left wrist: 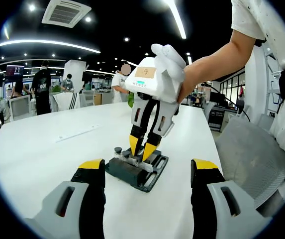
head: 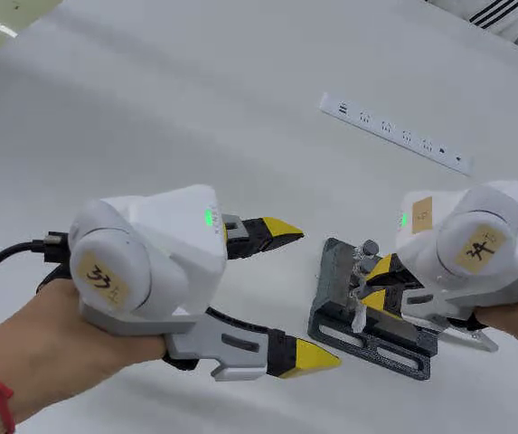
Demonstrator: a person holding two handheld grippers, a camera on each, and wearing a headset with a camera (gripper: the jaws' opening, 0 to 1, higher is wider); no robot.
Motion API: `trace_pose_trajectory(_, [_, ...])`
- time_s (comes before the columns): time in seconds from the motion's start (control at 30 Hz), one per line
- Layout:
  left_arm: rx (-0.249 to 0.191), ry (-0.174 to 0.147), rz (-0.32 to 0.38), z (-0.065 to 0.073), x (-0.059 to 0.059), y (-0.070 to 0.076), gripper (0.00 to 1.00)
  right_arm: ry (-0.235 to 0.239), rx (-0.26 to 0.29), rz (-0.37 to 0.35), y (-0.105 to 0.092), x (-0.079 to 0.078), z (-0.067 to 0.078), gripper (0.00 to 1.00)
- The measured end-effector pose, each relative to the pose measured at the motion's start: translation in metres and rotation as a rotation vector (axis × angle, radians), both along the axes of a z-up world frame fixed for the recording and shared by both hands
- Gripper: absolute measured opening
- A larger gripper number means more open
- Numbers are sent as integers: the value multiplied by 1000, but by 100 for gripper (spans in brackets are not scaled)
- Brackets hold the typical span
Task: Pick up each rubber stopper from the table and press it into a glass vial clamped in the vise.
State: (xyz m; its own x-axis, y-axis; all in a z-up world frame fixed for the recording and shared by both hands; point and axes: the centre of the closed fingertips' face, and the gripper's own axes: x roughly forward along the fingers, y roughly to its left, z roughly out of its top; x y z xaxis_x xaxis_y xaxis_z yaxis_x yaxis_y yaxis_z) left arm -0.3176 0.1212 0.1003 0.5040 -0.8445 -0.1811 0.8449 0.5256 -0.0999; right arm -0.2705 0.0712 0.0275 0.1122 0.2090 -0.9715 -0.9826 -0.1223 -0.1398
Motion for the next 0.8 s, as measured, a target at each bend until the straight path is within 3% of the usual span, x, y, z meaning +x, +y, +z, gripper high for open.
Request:
trace_pose_trajectory(0.07, [-1, 0, -2, 1, 0, -2, 69, -6, -8, 19, 0, 0, 0, 5])
trace_pose_trajectory(0.8, [-2, 5, -4, 0, -1, -3, 68, 2, 53, -43, -1, 0, 2, 7])
